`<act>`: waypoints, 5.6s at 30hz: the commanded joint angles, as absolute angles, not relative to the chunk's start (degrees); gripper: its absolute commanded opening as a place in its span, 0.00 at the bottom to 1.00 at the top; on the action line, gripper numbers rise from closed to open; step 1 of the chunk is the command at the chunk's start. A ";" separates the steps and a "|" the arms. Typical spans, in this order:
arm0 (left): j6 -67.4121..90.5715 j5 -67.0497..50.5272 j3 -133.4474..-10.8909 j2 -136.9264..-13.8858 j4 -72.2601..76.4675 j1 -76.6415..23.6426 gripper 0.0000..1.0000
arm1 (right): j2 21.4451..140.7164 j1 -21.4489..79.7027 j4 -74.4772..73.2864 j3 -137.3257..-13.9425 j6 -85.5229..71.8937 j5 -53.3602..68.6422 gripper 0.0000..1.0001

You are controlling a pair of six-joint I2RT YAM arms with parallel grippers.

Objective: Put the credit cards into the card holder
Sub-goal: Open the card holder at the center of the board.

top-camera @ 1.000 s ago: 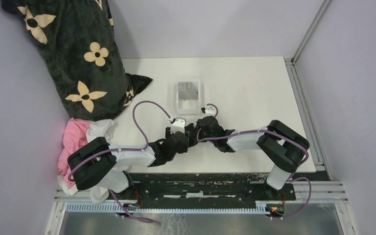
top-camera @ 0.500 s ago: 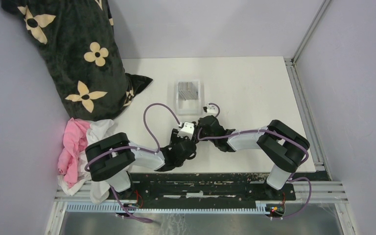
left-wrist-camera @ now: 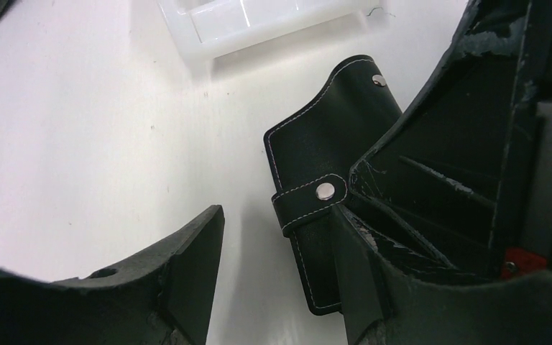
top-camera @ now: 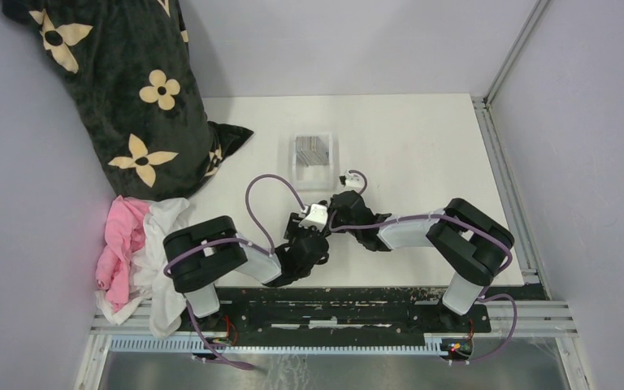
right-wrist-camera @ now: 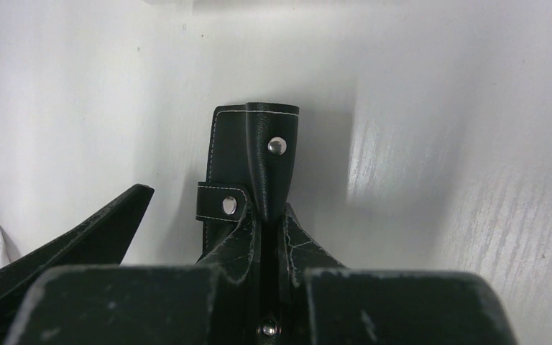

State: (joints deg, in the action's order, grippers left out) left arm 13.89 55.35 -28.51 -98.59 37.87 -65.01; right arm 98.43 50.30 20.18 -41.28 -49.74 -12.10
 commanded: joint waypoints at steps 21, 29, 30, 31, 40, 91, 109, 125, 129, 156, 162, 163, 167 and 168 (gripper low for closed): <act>18.31 48.01 -22.37 -100.23 52.52 -54.25 0.28 | 98.20 49.01 20.81 -37.54 -52.14 -5.85 0.01; 23.67 46.13 -20.87 -97.29 51.33 -49.20 0.26 | 98.60 48.96 22.15 -36.86 -52.63 -5.37 0.01; 24.82 45.18 -20.48 -96.89 51.38 -48.20 0.26 | 98.73 48.93 22.29 -36.78 -52.71 -5.29 0.01; 26.26 43.92 -20.01 -96.34 51.38 -46.82 0.26 | 98.85 48.89 22.46 -36.73 -52.73 -5.20 0.01; 27.30 37.78 -19.71 -95.18 52.15 -44.28 0.33 | 100.45 48.87 23.46 -36.83 -53.10 -4.40 0.01; 37.51 26.11 -9.33 -84.38 50.75 -47.46 0.40 | 99.03 64.50 -17.04 -63.46 -32.70 -36.34 0.66; 41.20 26.03 -4.96 -82.82 55.65 -47.71 0.37 | 110.06 68.09 -23.50 -73.16 -34.41 -40.82 0.66; 41.63 26.54 -5.41 -84.70 55.91 -48.02 0.37 | 112.35 68.03 -28.87 -75.40 -31.99 -49.82 0.59; 41.66 26.46 -6.16 -85.48 55.57 -48.16 0.37 | 111.65 68.03 -28.80 -75.41 -30.66 -51.23 0.56; 39.83 28.14 -10.59 -74.28 45.66 -53.43 0.40 | 100.48 61.12 -27.37 -72.15 -23.34 -45.81 0.01; 38.58 28.53 -13.32 -75.15 44.96 -55.18 0.41 | 95.48 58.43 -27.84 -71.91 -26.89 -35.38 0.01; 38.63 28.56 -13.48 -75.34 44.98 -55.23 0.41 | 94.51 57.86 -27.52 -71.27 -27.84 -33.74 0.01; 38.75 28.63 -13.79 -75.84 45.35 -55.67 0.42 | 92.54 56.23 -26.88 -70.16 -30.75 -28.61 0.01; 38.69 28.73 -13.87 -75.85 45.35 -55.84 0.42 | 91.94 55.84 -26.24 -69.41 -32.01 -27.19 0.01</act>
State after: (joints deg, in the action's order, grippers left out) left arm 39.79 26.87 -12.10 -75.40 44.34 -55.20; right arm 95.33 57.12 -28.05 -70.96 -27.49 -34.06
